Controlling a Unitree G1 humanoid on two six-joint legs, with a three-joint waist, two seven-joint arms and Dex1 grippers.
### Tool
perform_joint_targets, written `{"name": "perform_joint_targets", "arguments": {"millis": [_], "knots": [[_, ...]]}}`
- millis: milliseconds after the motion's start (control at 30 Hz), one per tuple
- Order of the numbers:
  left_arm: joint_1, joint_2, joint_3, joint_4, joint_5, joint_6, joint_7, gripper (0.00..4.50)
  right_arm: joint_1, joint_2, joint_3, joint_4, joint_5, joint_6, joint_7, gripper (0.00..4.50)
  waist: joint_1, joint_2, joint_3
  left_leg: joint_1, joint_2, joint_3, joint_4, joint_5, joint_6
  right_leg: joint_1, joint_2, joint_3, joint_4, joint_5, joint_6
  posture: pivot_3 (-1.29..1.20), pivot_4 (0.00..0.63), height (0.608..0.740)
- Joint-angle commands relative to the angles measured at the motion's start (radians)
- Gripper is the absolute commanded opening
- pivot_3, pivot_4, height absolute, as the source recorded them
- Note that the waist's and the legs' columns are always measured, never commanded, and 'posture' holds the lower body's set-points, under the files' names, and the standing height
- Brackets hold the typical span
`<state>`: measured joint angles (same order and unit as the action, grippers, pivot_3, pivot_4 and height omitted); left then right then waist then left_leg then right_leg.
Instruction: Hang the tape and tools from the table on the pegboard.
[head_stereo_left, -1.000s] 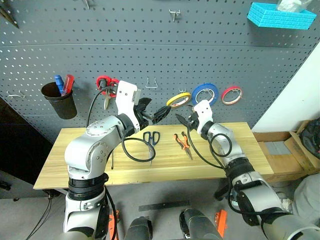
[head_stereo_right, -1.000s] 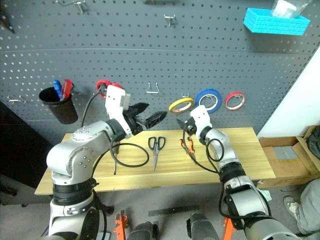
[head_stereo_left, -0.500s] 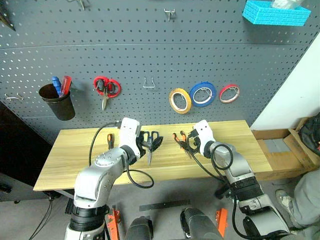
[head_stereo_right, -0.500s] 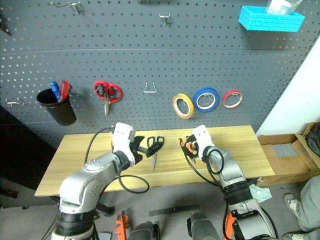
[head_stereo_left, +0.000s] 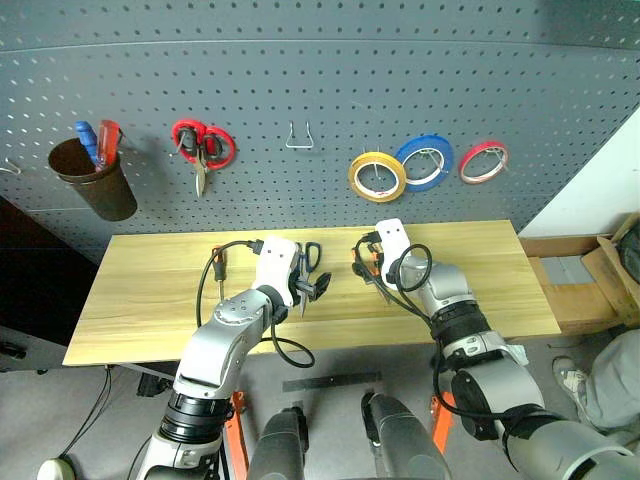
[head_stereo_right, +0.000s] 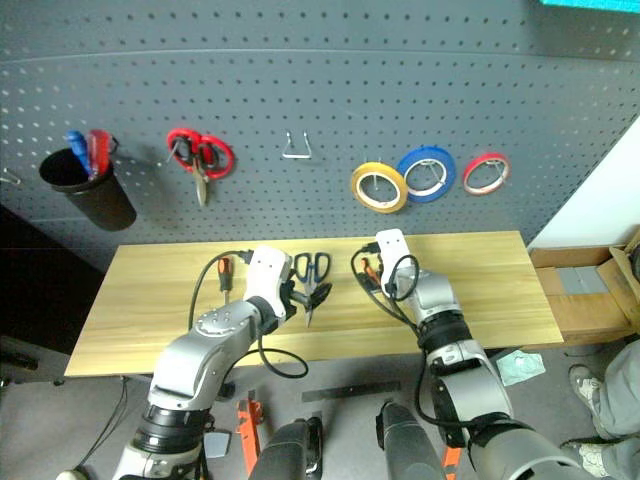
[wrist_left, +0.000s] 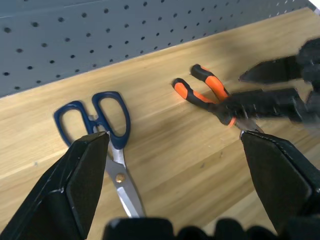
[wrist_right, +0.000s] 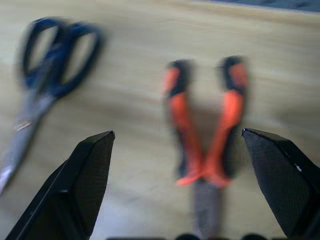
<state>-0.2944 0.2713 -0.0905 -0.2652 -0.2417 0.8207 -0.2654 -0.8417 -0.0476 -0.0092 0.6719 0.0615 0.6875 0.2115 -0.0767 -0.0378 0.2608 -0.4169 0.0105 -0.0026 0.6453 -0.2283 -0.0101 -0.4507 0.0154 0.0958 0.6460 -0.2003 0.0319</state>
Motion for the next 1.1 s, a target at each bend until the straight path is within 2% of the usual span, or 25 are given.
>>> {"name": "perform_joint_targets", "arguments": {"millis": [33, 167, 267, 467, 833, 867, 933, 1100], "knots": [[0.004, -0.004, 0.012, -0.038, -0.006, 0.002, -0.004, 4.50, -0.025, -0.002, -0.021, 0.012, 0.007, -0.040, -0.020, 4.45, 0.001, 0.000, 0.007, -0.001, 0.000, -0.001, 0.000, -0.001, 0.000, -0.001, 0.000, 0.000, -0.001, 0.000, 0.000, 0.00, 0.346, 0.740], [0.007, -0.006, 0.008, -0.047, -0.007, 0.012, -0.003, 4.50, -0.026, 0.011, -0.029, 0.040, 0.014, -0.020, -0.039, 4.45, 0.000, 0.000, 0.024, -0.001, -0.001, -0.003, 0.000, -0.001, -0.001, 0.000, -0.001, 0.000, -0.001, 0.000, 0.000, 0.00, 0.356, 0.740], [0.000, -0.006, 0.011, -0.055, -0.010, 0.027, -0.005, 4.50, -0.038, 0.047, -0.112, 0.075, 0.069, 0.051, -0.109, 4.45, 0.000, -0.001, 0.036, -0.001, -0.001, -0.003, 0.001, -0.001, -0.001, 0.000, -0.001, 0.000, 0.000, 0.000, 0.001, 0.01, 0.365, 0.740], [0.016, 0.003, 0.019, -0.084, -0.014, 0.052, -0.005, 4.50, -0.049, 0.060, -0.082, 0.100, 0.050, 0.058, -0.093, 4.45, -0.003, 0.000, 0.048, -0.001, -0.001, -0.004, 0.002, -0.001, -0.001, 0.000, 0.000, -0.001, 0.000, -0.003, 0.005, 0.02, 0.372, 0.740], [0.031, -0.003, 0.024, -0.134, -0.019, 0.100, 0.003, 4.50, -0.054, 0.014, 0.024, 0.246, -0.043, -0.060, -0.043, 4.45, -0.001, 0.000, 0.048, 0.000, -0.001, -0.005, 0.001, -0.001, -0.001, 0.001, 0.001, -0.001, -0.001, -0.004, 0.006, 0.04, 0.376, 0.740], [0.027, -0.001, 0.026, -0.132, -0.019, 0.102, 0.002, 4.50, -0.052, 0.012, 0.023, 0.249, -0.043, -0.071, -0.045, 4.17, -0.001, 0.000, 0.048, 0.000, -0.001, -0.006, 0.001, -0.001, -0.001, 0.001, 0.001, -0.001, -0.001, -0.004, 0.006, 0.04, 0.374, 0.740], [0.020, 0.002, 0.031, -0.130, -0.021, 0.105, -0.001, 4.50, -0.049, 0.012, 0.017, 0.251, -0.039, -0.079, -0.041, 3.88, -0.001, 0.000, 0.048, 0.000, -0.001, -0.006, 0.001, -0.001, -0.002, 0.001, 0.001, -0.001, -0.001, -0.004, 0.006, 0.04, 0.368, 0.740], [0.017, 0.004, 0.033, -0.126, -0.020, 0.101, -0.002, 4.50, -0.048, 0.017, 0.002, 0.250, -0.027, -0.077, -0.049, 2.23, -0.002, 0.000, 0.048, 0.000, 0.000, -0.006, 0.001, -0.001, -0.002, 0.001, 0.001, -0.001, -0.002, -0.004, 0.006, 0.04, 0.356, 0.740]]}}
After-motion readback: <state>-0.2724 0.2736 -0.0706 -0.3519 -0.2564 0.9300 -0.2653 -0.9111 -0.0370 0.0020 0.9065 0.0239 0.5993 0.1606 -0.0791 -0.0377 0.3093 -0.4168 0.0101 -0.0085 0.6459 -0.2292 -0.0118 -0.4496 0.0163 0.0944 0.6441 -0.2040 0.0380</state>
